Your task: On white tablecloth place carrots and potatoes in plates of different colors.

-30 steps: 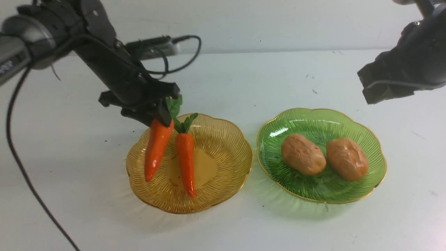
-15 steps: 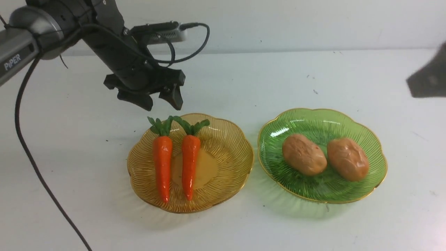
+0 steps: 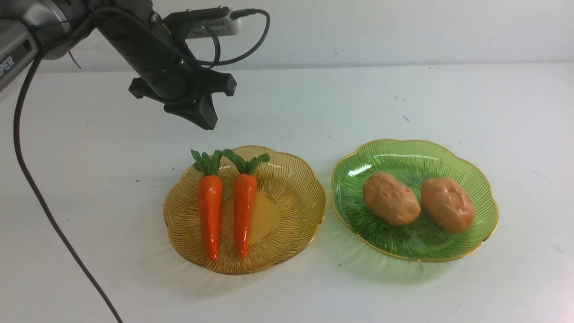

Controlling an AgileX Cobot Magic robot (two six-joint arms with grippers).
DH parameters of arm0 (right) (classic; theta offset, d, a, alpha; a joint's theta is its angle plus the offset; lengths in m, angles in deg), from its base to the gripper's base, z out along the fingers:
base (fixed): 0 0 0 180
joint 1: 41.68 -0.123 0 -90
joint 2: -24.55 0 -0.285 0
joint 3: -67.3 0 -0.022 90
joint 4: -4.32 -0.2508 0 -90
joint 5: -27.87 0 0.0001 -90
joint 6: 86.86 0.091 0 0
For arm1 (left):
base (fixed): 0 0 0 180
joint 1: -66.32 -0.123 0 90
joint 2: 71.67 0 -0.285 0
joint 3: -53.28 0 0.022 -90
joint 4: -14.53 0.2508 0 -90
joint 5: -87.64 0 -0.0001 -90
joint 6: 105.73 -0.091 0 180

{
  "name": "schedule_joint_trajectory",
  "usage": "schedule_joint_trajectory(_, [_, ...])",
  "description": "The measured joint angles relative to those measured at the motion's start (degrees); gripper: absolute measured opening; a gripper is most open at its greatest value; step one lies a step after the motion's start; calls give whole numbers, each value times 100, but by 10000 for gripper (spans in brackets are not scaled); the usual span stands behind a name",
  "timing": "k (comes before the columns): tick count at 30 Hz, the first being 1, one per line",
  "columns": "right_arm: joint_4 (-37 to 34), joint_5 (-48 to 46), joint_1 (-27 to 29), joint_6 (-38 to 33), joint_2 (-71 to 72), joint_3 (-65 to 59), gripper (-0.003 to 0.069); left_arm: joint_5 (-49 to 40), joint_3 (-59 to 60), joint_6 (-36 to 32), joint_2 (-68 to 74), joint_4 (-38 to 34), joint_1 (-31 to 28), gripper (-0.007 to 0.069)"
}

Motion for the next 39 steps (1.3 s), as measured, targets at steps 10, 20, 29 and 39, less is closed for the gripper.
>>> schedule_joint_trajectory(10, [295, 8, 791, 0, 1276, -1387, -15, -9, 0, -4, 0, 24, 0, -3])
schedule_joint_trajectory(20, [426, -143, 1360, 0, 2512, -2596, -15, -15, 44, 62, -182, 47, 32, -3])
schedule_joint_trajectory(29, [426, -252, 1360, 0, 2530, -2596, -15, -9, 3223, 88, -3406, 410, 37, -3])
schedule_joint_trajectory(39, [426, -252, 1360, 0, 2530, -2596, -15, 3491, 8173, 83, -7986, 152, 44, -3])
